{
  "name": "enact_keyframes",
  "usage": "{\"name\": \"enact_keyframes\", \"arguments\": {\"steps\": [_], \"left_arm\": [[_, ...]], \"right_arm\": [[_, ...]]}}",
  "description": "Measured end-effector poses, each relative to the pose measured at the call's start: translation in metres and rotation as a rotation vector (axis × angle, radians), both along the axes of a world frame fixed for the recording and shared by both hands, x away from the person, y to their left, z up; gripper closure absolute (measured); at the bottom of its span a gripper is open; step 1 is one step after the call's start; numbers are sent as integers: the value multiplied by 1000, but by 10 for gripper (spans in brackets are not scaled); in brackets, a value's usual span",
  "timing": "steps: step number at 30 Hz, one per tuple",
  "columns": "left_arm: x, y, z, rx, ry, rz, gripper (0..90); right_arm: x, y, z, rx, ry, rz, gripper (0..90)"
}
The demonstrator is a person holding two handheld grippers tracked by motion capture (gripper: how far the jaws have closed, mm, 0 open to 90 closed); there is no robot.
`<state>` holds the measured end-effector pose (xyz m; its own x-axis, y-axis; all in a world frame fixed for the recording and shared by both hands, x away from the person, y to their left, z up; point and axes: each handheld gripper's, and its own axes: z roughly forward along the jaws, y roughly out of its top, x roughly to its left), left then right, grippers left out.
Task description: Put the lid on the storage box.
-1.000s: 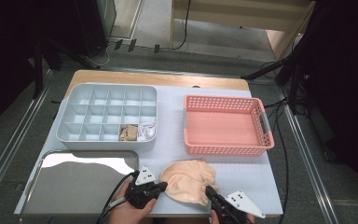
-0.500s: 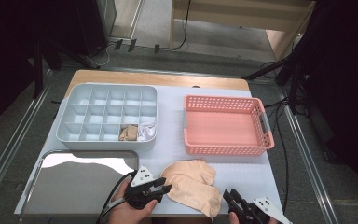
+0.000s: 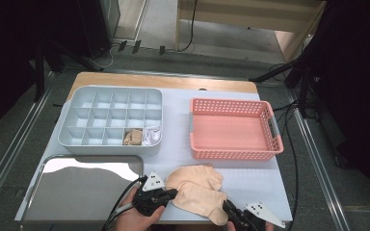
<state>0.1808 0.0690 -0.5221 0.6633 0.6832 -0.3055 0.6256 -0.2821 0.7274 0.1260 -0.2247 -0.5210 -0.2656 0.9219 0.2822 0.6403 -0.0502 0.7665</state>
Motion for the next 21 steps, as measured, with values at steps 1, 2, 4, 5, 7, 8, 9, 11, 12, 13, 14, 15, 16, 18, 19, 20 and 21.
{"name": "enact_keyframes", "arguments": {"steps": [1,2,4,5,7,8,9,11,12,13,14,15,16,18,19,20,21], "left_arm": [[-2,2,1,2,0,3,900],[-3,3,1,-4,-6,8,900],[-5,7,2,-9,-15,21,900],[-7,9,3,-16,-31,35,900],[-7,13,6,-33,-56,55,900],[-7,15,8,-40,-63,67,900],[-5,18,9,-42,-71,77,900],[-2,23,12,-44,-78,104,900],[-1,24,12,-47,-78,114,900],[1,27,12,-46,-80,123,900],[2,28,12,-48,-78,127,900],[3,27,12,-48,-76,131,900],[4,27,12,-37,-74,127,900],[6,24,10,-23,-68,128,900],[7,23,8,-14,-60,125,900],[8,22,7,-7,-56,123,900],[9,22,6,7,-50,123,899]], "right_arm": [[-1,0,3,-6,-22,14,857],[-4,2,8,-12,-54,19,858],[-7,4,15,-14,-124,43,859],[-9,7,20,-27,-162,48,859],[-9,10,27,-42,-225,80,860],[-8,12,30,-49,-243,87,859],[-7,13,32,-59,-258,81,859],[2,13,35,-54,-260,99,859],[8,13,34,-46,-264,112,859],[14,13,33,-44,-268,125,859],[23,13,31,-44,-254,140,858],[31,12,29,-36,-245,152,858],[40,11,27,-24,-227,161,858],[56,10,20,-18,-190,159,857],[62,9,17,-19,-172,164,851],[71,8,11,-14,-126,179,825],[76,7,6,-10,-102,184,771]]}}
